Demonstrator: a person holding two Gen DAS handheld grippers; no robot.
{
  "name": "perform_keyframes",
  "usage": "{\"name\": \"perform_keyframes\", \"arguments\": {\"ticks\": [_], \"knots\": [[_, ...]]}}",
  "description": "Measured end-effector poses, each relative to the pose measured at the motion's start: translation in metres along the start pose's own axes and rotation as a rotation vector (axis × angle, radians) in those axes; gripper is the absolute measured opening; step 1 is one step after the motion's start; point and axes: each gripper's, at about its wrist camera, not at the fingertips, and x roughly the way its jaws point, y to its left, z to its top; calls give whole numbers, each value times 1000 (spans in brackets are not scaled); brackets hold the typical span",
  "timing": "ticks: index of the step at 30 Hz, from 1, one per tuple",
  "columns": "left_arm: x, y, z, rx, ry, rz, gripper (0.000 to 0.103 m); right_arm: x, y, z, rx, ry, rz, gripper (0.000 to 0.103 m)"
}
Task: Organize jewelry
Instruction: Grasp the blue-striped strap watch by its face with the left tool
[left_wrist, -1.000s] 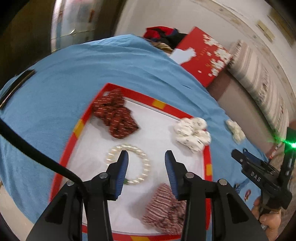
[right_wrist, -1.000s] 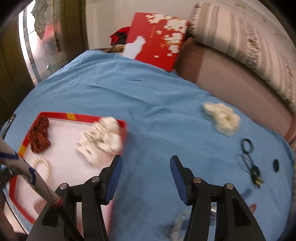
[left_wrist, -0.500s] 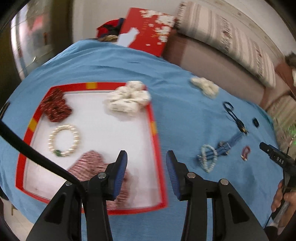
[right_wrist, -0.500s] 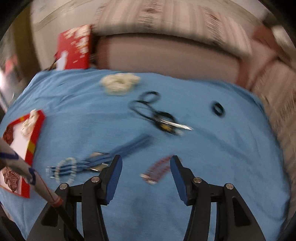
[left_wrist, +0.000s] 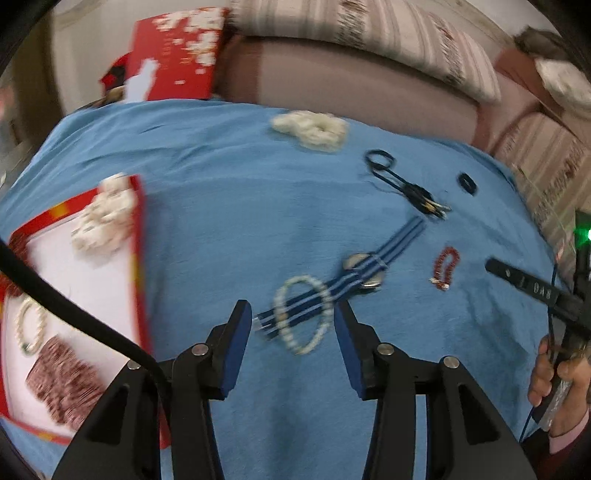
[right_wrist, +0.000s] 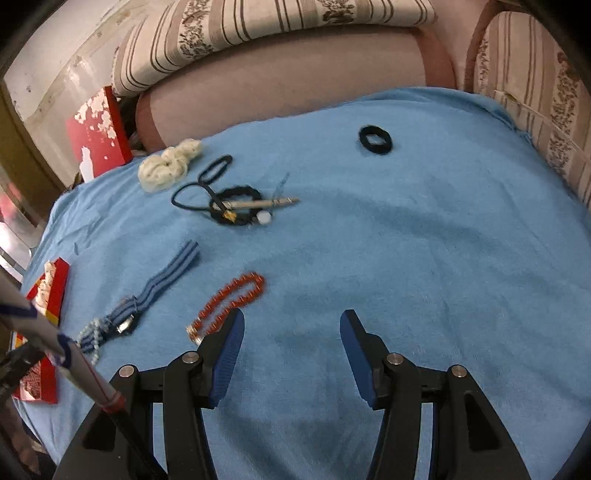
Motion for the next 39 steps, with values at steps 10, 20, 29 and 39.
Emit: {"name": "perform_keyframes", "arguments": {"ticks": [10, 20, 29, 39], "knots": [[56, -74, 15, 299, 76, -44, 45, 8, -10, 7, 67, 27, 87, 58], [87, -107, 10, 620, 79, 17, 45, 18, -9, 8, 70, 56, 86, 58], [98, -79, 44, 585, 151, -65, 29, 21, -15, 11, 87, 50, 61, 58], [105, 39, 72, -54, 162, -413, 29, 25, -10, 12, 62, 53, 58, 58]]}}
